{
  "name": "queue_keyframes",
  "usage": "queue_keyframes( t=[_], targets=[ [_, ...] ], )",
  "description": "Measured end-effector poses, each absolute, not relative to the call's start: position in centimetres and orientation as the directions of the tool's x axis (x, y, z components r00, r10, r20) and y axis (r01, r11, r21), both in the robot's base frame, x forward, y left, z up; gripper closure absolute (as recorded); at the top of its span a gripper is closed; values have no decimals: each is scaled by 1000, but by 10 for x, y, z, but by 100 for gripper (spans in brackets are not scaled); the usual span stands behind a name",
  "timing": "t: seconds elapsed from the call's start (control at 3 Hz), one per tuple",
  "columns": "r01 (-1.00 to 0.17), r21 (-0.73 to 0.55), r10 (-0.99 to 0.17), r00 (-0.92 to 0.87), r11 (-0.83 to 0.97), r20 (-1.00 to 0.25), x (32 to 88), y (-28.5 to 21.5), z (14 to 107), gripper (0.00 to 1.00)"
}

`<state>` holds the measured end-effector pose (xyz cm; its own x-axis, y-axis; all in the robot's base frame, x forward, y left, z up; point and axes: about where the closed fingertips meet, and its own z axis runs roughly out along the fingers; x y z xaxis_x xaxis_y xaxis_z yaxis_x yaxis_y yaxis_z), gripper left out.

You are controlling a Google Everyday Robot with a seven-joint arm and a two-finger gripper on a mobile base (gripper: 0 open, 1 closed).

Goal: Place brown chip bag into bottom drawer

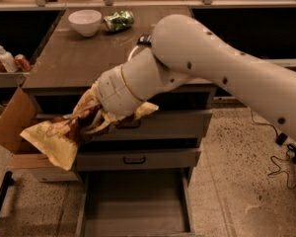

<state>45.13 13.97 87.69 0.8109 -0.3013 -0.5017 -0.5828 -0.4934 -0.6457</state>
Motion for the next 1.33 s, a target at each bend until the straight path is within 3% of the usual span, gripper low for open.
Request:
queue_keyframes(
  t=[0.67, 1.0, 1.33],
  targets=[
    [-653, -616, -316, 755, -440, -575, 372, 140, 839, 100],
    [-704, -574, -349, 708, -418, -614, 361, 145, 773, 100],
    [-705, -573, -349, 707, -418, -614, 361, 145, 773, 100]
  ],
)
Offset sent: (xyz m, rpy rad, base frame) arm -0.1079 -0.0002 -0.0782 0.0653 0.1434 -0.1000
